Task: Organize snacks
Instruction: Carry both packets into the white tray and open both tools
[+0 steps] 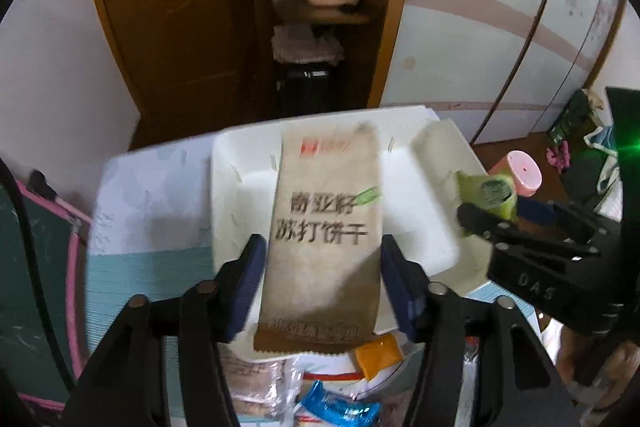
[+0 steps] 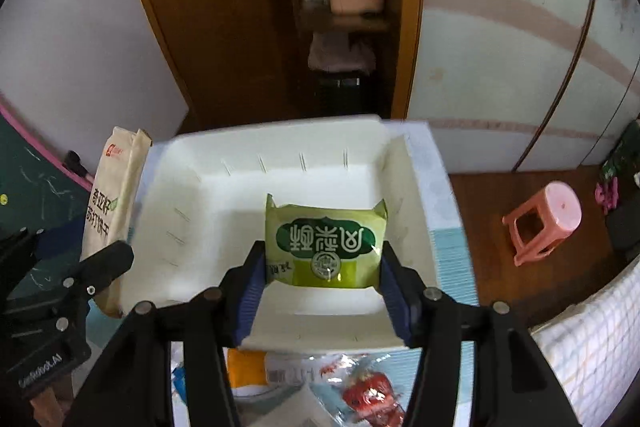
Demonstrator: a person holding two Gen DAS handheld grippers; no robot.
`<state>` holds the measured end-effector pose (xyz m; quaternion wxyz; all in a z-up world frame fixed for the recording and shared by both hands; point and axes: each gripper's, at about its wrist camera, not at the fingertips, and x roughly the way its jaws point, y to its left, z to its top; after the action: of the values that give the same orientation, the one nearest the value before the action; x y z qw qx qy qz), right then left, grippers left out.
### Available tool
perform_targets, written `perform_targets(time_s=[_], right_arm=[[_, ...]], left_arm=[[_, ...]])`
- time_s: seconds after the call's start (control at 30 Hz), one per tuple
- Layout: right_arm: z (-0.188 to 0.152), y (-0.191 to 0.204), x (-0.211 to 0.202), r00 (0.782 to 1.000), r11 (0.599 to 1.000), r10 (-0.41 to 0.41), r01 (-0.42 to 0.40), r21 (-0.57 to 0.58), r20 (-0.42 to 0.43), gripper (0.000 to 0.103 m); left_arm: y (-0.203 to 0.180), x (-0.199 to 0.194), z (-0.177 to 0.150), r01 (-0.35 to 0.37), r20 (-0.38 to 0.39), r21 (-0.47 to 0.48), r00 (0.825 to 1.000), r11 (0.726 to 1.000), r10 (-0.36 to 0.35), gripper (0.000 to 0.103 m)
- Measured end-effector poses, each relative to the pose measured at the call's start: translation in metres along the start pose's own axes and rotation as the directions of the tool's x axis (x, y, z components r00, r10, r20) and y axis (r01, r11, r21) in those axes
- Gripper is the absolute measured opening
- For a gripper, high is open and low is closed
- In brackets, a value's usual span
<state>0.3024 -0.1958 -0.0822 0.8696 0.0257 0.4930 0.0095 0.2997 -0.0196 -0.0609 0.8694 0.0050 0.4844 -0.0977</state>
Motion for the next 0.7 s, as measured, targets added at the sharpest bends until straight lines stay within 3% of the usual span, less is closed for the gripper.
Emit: perform_targets(time_s=[0.03,0.07,0.27,0.7], right_arm=[[-0.002,-0.003,0.006,1.0,1.0,0.017,-0.017,0.023,-0.019,0.057],[-0.002,-0.005,0.011,0.999,0.998,0.036,-0.034,0.044,-0.029,0.057],[-0.012,-0.009,0.011,0.997,0.995,0.077,-0.075,0.064,-0.028,0.057],[-0.035,-0.003,-0.038,0.997,0.997,0.071,-0.071,0.008,0.037,0.057]], left_arm=[[0.002,0.009,-0.001,0.001,-0.024,-0.017,1.0,1.0,-0.002,0.085],[0.005,0.015,-0.002,-0.005,-0.036,-0.041,0.999,0.999,0.004,0.092],[0.013,0.022,-0.018,0.015,-0.064,-0.087,0.998,0.996,-0.021,0.092],[0.004,-0.041,-0.043,0.034,0.051,-0.064,0.998,0.997,-0.031,0.092]])
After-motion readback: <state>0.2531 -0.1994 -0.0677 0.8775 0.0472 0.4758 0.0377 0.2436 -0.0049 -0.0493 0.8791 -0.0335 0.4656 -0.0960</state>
